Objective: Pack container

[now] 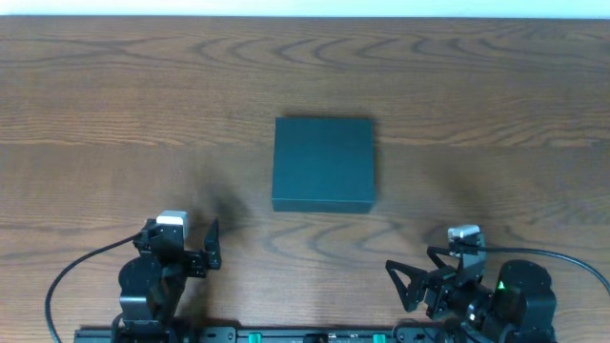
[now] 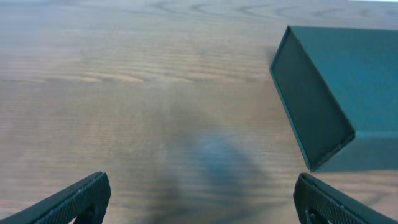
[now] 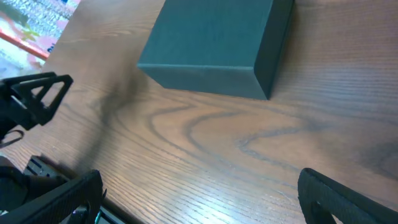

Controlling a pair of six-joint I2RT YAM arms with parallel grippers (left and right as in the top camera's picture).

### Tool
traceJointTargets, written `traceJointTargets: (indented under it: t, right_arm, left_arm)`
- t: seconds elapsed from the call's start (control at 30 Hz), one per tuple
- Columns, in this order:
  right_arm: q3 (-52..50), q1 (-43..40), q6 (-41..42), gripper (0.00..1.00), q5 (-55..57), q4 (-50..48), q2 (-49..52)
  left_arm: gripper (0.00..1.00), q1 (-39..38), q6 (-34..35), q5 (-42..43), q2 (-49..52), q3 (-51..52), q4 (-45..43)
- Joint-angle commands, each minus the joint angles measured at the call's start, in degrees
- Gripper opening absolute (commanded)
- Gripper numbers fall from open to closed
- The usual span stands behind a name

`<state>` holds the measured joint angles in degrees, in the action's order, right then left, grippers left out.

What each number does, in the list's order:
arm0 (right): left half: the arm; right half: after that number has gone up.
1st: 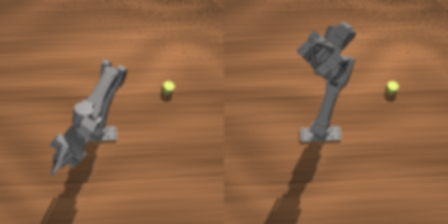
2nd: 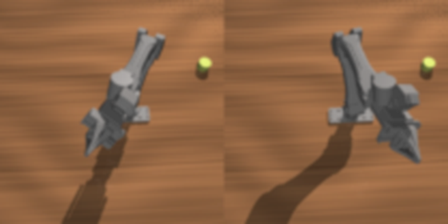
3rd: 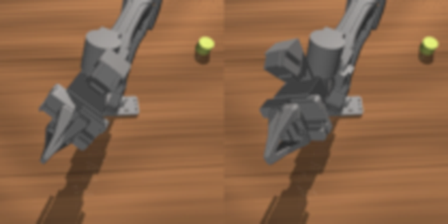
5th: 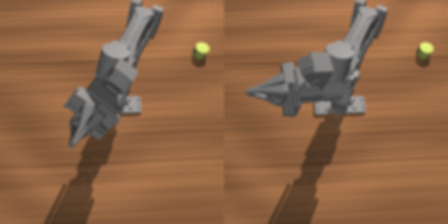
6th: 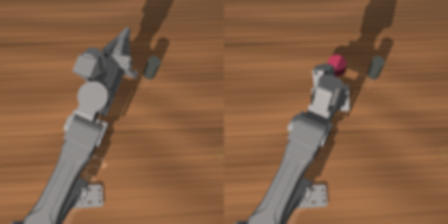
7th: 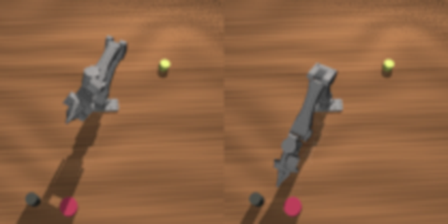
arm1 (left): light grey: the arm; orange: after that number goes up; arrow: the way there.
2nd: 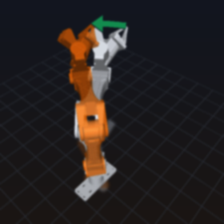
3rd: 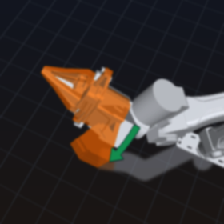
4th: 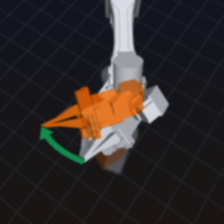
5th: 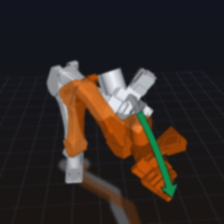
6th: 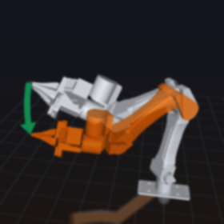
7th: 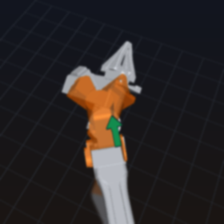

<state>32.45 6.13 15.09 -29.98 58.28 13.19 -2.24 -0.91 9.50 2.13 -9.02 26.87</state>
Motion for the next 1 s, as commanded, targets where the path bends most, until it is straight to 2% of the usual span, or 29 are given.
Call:
traceJointTargets:
  t: [0.0, 0.87, 0.97]
  right_arm:
    - [-0.2, -0.2, 0.7, 0.99, -0.2, 0.0, -0.4]
    - [-0.2, -0.2, 0.7, 0.99, -0.2, 0.0, -0.4]
    - [-0.3, -0.2, -3.0, 0.99, 8.3, -0.1, -0.4]
  left_arm:
    - [0.95, 0.3, 0.4, 0.5, -1.7, 1.9, -2.9]
    - [0.95, 0.3, 0.0, 0.5, -1.9, 2.2, -3.6]
    - [0.95, 0.3, 0.0, 0.6, -1.9, 2.2, -3.6]
